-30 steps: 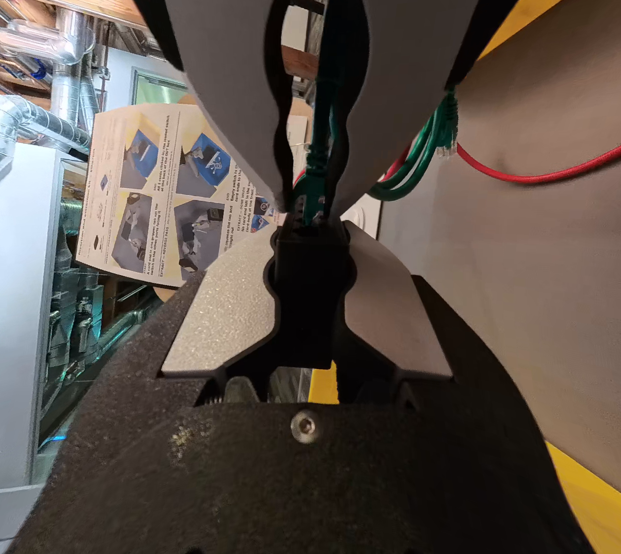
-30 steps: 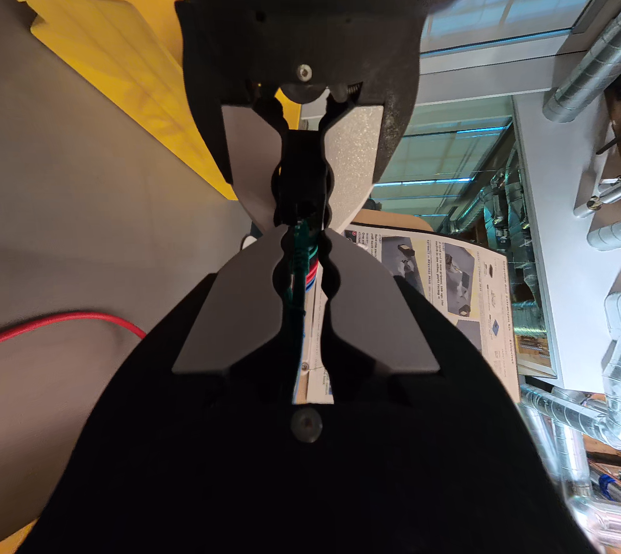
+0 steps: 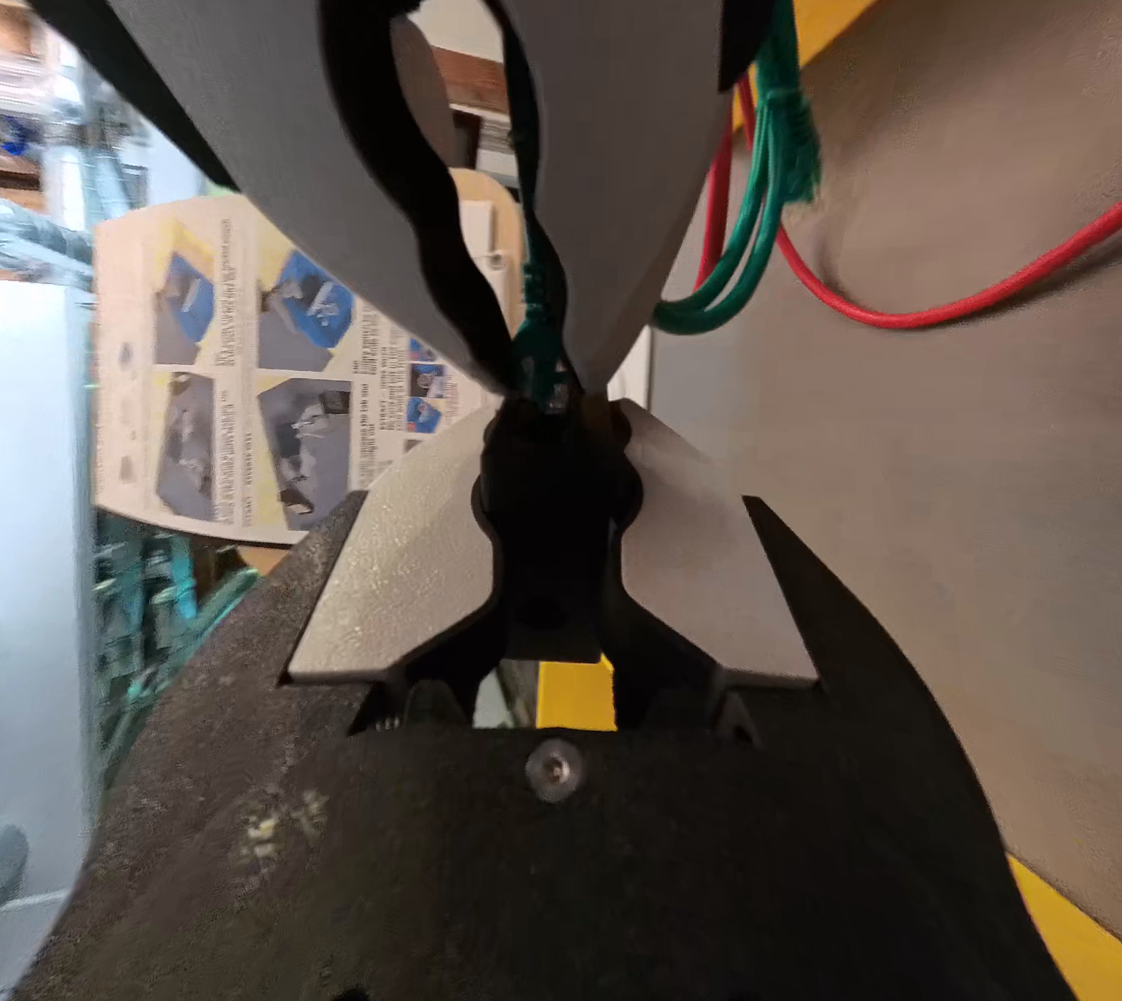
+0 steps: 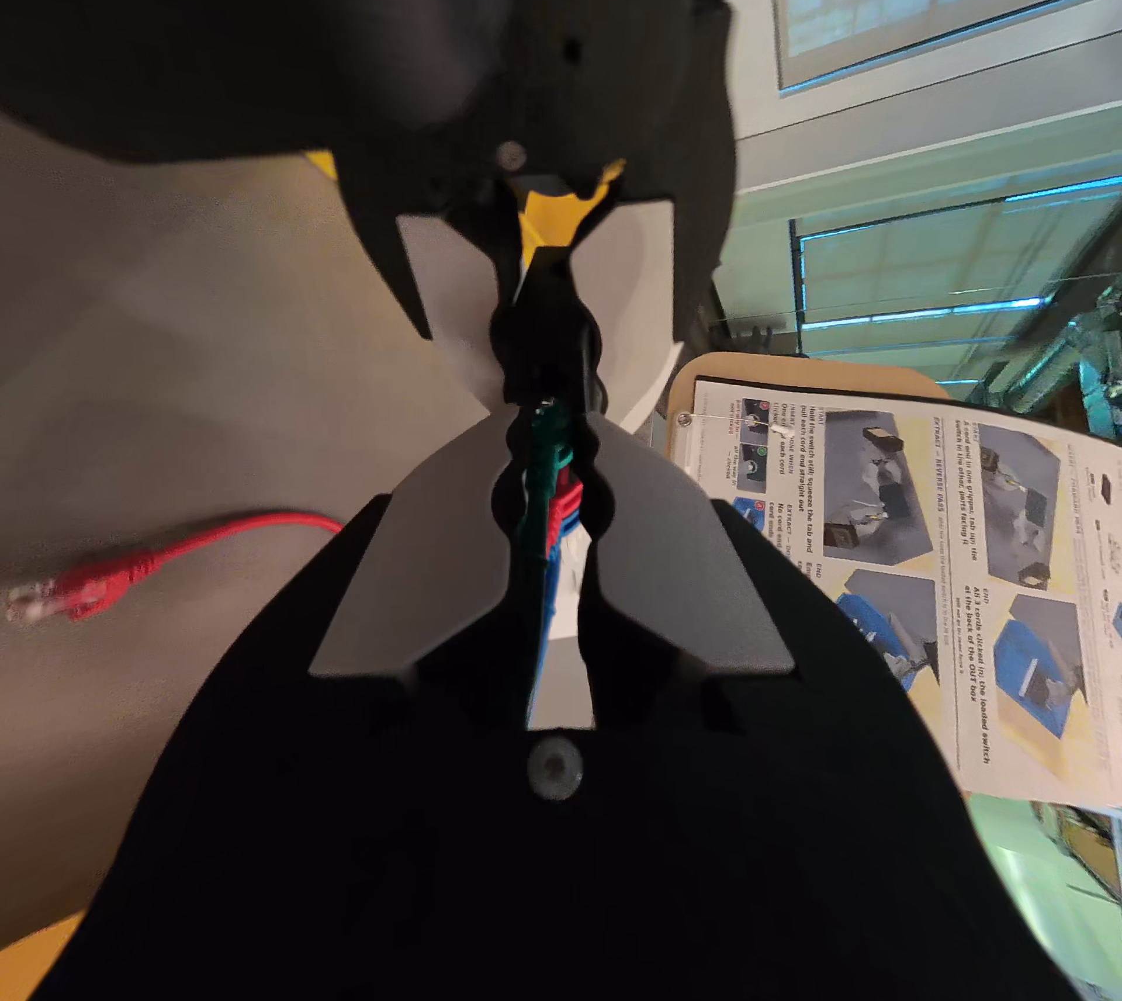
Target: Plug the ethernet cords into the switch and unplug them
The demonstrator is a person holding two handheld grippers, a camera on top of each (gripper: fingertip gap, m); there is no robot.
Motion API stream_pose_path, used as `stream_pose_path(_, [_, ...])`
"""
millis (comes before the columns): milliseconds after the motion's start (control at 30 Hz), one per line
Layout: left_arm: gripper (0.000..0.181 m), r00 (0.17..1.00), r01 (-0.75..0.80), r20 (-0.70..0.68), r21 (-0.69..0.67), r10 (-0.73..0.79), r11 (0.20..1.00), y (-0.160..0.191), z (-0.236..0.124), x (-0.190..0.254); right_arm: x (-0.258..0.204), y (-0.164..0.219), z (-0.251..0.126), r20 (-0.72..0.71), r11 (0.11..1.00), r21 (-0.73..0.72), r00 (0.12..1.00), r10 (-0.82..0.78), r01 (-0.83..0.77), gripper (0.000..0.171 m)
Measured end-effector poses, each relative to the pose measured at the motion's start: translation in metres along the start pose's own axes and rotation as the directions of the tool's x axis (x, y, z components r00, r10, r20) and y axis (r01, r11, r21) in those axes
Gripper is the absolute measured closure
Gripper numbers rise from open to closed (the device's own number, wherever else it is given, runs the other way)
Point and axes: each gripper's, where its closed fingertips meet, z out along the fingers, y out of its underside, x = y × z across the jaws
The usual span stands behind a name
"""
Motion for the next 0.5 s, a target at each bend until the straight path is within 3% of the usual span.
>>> stream_pose_path(100, [0.137, 0.987, -0.070, 0.146, 0.006, 0.068, 0.998, -0.001, 0.000, -0.011, 0.006, -0.004, 0.000, -0.027, 0.999, 0.039, 0.999, 0.034, -0.033, 0.158])
stream_pose_path(300, [0.146, 0.997, 0.082, 0.004, -0.067, -0.082, 0.994, 0.011, 0.009, 0.005, -0.001, 0.003, 0.011, -0.029, 1.000, -0.013, 1.000, 0.011, -0.011, 0.158])
stream_pose_path(500, [0.146, 1.000, 0.017, 0.011, -0.056, -0.017, 0.998, 0.014, 0.018, 0.019, -0.017, 0.012, 0.019, 0.032, 0.998, -0.066, 0.999, 0.018, -0.016, 0.157])
